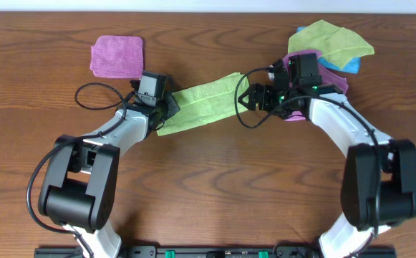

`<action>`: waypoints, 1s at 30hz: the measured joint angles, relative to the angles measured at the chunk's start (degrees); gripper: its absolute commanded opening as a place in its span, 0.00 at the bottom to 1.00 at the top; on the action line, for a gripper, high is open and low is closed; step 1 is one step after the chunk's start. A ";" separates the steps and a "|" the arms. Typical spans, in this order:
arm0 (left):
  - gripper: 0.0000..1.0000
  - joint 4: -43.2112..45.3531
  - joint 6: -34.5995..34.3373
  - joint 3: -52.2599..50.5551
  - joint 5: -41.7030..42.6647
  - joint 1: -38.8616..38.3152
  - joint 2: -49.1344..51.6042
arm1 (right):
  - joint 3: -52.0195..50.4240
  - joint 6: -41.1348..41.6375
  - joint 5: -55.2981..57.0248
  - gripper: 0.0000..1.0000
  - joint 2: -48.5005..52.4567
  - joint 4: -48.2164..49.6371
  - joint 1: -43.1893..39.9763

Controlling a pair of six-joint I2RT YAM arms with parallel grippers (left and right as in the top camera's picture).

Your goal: Fold the cloth

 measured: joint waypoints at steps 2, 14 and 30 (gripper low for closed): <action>0.06 -0.79 0.76 0.00 -1.29 0.00 0.00 | 0.00 0.70 -0.94 0.91 1.18 1.31 0.00; 0.06 -2.89 2.29 0.37 -4.87 0.00 1.01 | 0.00 3.06 -4.20 0.91 4.55 2.95 0.00; 0.06 -3.54 2.45 0.59 -4.98 0.00 1.07 | 0.00 3.72 -0.15 0.90 5.84 3.63 0.00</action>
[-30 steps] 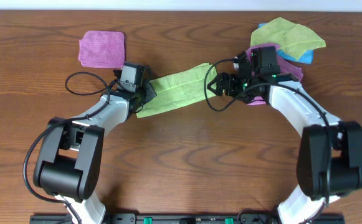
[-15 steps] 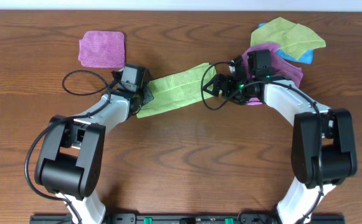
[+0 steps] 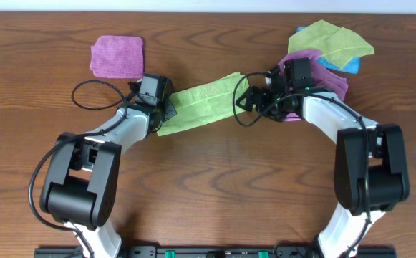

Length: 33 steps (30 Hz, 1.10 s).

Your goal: Fold the cloth

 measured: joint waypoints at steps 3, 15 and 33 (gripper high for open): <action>0.06 -0.04 0.00 0.00 0.00 0.00 0.00 | 0.00 0.66 -0.33 0.90 0.90 2.25 0.02; 0.06 -0.28 0.00 0.07 -0.02 0.00 0.00 | 0.68 4.28 -0.55 0.61 3.93 10.10 2.67; 0.06 -1.84 0.09 0.52 0.50 -0.02 0.00 | 0.31 -4.07 5.55 0.01 3.23 11.69 4.11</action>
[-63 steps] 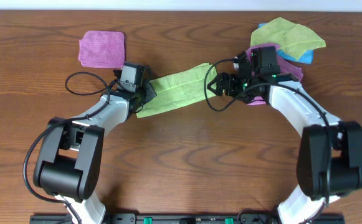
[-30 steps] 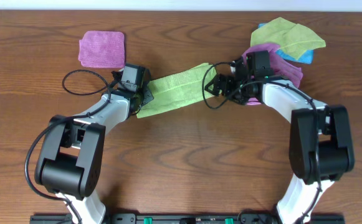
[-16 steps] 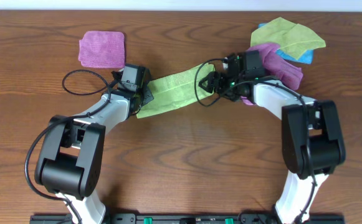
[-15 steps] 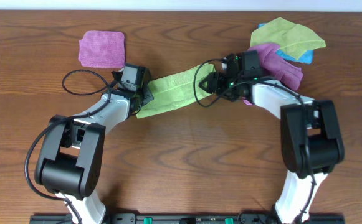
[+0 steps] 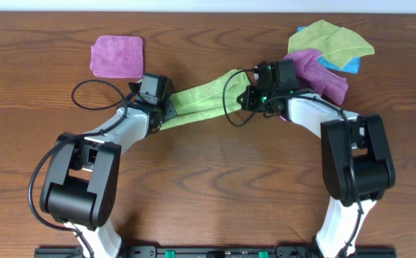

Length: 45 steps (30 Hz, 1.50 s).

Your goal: Fold the cloth

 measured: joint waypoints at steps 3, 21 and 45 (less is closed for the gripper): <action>0.06 -0.57 0.13 0.17 0.15 0.00 0.00 | 0.00 -3.50 1.55 0.01 -2.36 -0.83 1.40; 0.06 -3.39 1.60 1.68 0.13 0.09 0.24 | 3.21 -17.70 11.72 0.01 -5.90 -8.37 16.20; 0.06 -9.86 6.56 7.78 -0.68 3.43 -0.48 | 6.34 -19.08 15.41 0.01 -8.72 -9.51 24.70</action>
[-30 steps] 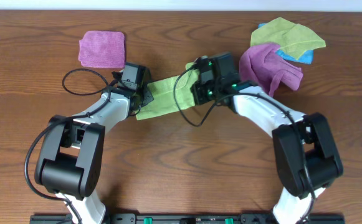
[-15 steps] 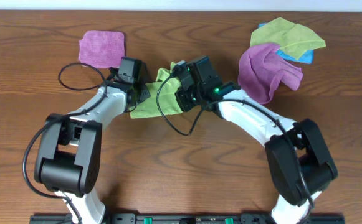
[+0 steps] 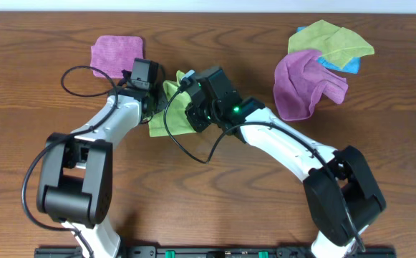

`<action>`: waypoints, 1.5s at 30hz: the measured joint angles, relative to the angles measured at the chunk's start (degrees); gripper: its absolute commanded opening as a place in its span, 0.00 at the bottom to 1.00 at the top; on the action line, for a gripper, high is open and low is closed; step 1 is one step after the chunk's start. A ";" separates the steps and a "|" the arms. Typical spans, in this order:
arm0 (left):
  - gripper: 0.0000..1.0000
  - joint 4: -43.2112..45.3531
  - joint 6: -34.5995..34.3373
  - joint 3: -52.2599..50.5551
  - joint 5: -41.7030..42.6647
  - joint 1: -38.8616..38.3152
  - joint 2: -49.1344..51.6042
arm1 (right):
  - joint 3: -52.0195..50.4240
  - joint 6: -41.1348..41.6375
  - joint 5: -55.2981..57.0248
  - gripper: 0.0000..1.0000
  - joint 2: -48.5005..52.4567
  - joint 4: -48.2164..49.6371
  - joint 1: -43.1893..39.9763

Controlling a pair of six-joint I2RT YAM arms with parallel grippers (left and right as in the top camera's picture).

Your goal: Fold the cloth

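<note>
The lime green cloth (image 3: 166, 100) lies bunched and doubled over on the wooden table left of centre, with one corner sticking up toward the back. My left gripper (image 3: 152, 109) sits at its left edge and looks shut on that end. My right gripper (image 3: 182, 116) has reached across from the right and is pressed against the cloth's right side, apparently shut on the other end. Most of the cloth is hidden under the two wrists.
A folded magenta cloth (image 3: 117, 56) lies at the back left, just behind the left wrist. At the back right is a loose pile: a purple cloth (image 3: 308, 87), a lime cloth (image 3: 333, 39) and a blue one (image 3: 342, 66).
My right gripper has moved far to the left with its end of the green cloth. The cloth, then a stretched strip, is now bunched beside the left gripper, which has shifted slightly back.
The green cloth lay stretched as a strip between both grippers, the right one beside the purple cloth. The right gripper then stood steadily further left and the strip shorter. Now the right end is over the left end and the purple cloth lies uncovered.
</note>
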 measured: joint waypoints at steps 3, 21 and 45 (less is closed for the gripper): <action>0.06 -1.49 0.76 0.00 -1.09 1.14 -2.25 | 0.00 0.00 0.35 0.01 0.00 0.04 0.22; 0.06 -5.40 2.80 0.11 -5.68 5.77 -11.30 | 0.00 -0.70 3.15 0.01 0.02 1.33 4.20; 0.06 -6.86 3.91 0.11 -6.05 7.41 -13.49 | 0.02 -0.87 4.52 0.01 6.75 7.87 6.84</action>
